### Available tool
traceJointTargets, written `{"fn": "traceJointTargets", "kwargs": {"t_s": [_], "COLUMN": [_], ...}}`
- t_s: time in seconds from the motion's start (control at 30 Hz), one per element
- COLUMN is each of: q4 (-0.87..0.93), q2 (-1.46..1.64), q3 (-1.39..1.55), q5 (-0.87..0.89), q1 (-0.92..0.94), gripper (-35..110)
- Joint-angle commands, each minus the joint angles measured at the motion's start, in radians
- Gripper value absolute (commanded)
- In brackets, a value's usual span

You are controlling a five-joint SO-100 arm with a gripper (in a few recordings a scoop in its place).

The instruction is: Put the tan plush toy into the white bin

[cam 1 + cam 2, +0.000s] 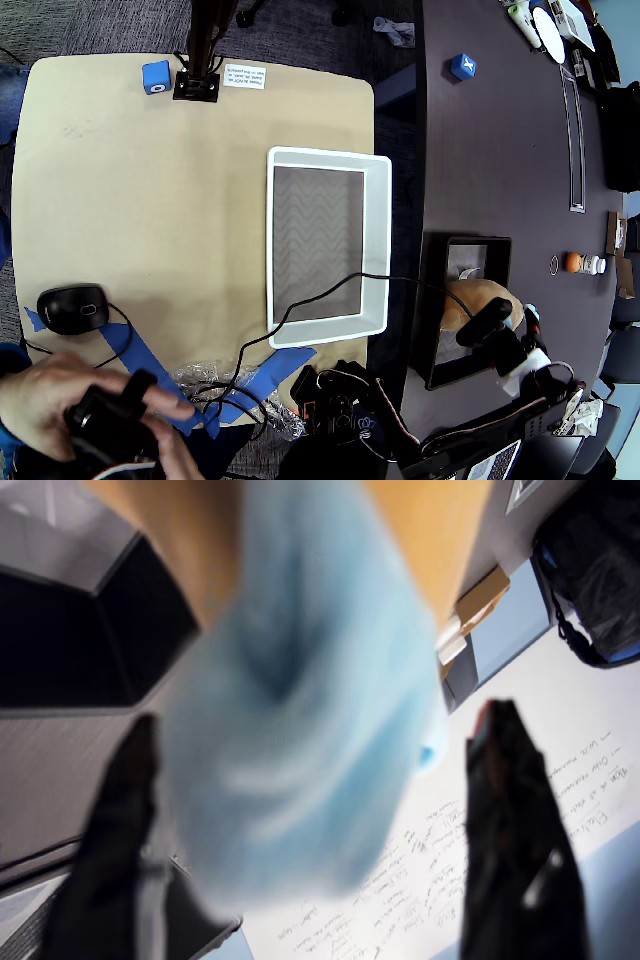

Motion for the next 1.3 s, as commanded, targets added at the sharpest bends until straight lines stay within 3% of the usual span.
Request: {"fn": "traceJointTargets", "kwargs": {"t_s": [0.0,0.77,1.27], "q4": [-0.017,-0.014,-0.011], "q2": [-0.002,-0.179,-0.164], "q3": [-0.091,-0.156,-0.044], "q5": [0.011,0.011,-0.003], "q1": [0.012,-0.083,-0.066], "gripper": [39,38,38]}}
